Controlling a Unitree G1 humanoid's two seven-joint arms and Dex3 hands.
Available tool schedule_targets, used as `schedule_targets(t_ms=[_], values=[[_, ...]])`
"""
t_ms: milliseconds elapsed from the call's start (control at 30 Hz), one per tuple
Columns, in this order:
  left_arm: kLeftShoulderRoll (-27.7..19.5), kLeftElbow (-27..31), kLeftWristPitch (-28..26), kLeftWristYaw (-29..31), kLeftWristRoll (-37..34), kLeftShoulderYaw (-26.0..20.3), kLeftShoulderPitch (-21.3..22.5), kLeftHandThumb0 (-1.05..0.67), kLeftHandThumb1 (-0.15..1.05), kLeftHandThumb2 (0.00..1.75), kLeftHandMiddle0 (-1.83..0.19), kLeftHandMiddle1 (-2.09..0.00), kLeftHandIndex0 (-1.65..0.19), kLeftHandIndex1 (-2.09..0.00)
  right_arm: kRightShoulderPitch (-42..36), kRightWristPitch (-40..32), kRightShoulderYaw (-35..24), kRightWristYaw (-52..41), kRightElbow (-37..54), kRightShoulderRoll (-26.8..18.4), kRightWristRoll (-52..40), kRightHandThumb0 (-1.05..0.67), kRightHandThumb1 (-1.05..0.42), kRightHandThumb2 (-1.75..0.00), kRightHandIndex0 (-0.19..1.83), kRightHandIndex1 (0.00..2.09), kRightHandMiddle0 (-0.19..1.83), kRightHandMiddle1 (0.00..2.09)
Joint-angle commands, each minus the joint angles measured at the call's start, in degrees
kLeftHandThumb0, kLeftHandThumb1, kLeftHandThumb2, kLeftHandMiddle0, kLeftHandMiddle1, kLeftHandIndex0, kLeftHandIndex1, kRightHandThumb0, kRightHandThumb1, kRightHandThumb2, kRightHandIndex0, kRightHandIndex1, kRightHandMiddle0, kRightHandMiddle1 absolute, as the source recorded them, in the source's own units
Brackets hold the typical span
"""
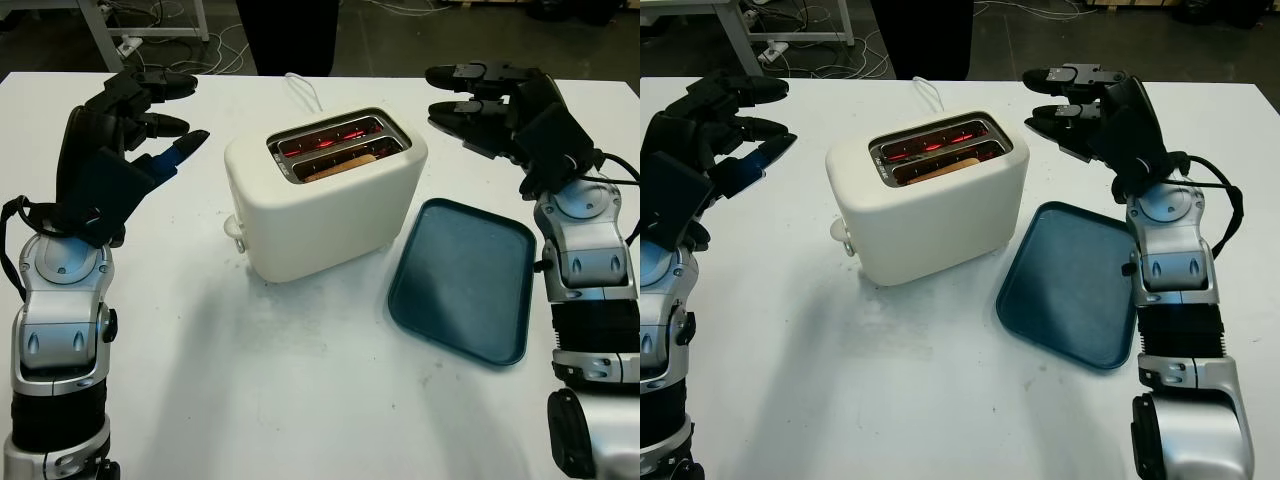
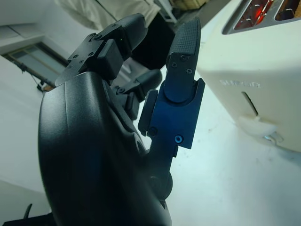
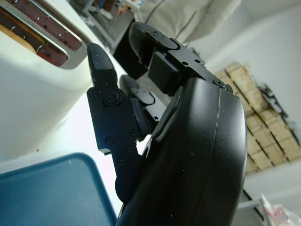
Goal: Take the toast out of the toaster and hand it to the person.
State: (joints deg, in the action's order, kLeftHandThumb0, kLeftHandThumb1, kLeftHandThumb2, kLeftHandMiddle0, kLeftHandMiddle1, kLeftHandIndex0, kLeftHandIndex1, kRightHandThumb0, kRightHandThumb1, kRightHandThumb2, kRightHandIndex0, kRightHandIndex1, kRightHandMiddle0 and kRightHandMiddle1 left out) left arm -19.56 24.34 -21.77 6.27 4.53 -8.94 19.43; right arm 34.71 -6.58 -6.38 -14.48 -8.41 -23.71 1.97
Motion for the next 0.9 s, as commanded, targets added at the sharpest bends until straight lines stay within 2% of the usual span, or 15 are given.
schedule_targets(t_ms=[0,867], values=[[0.65,1.35,-1.81,-1.02,0.52,-0.22,-0.31,-0.51,0.92,0.10,-0.38,-0.94,-0.41,-0.61,-1.02,-1.53,-0.81,0.13,1.31,0.04,-0.97,-0.32,-0.88,-0.01,0.76,0.04,0.74,0.00],[0.52,1.51,-1.99,-1.35,0.53,0.06,0.12,-0.51,0.92,0.10,-0.36,-0.94,-0.41,-0.59,-0.18,-2.08,0.10,0.20,1.21,0.07,-1.24,-0.33,-0.86,0.00,0.79,0.04,0.74,0.01]])
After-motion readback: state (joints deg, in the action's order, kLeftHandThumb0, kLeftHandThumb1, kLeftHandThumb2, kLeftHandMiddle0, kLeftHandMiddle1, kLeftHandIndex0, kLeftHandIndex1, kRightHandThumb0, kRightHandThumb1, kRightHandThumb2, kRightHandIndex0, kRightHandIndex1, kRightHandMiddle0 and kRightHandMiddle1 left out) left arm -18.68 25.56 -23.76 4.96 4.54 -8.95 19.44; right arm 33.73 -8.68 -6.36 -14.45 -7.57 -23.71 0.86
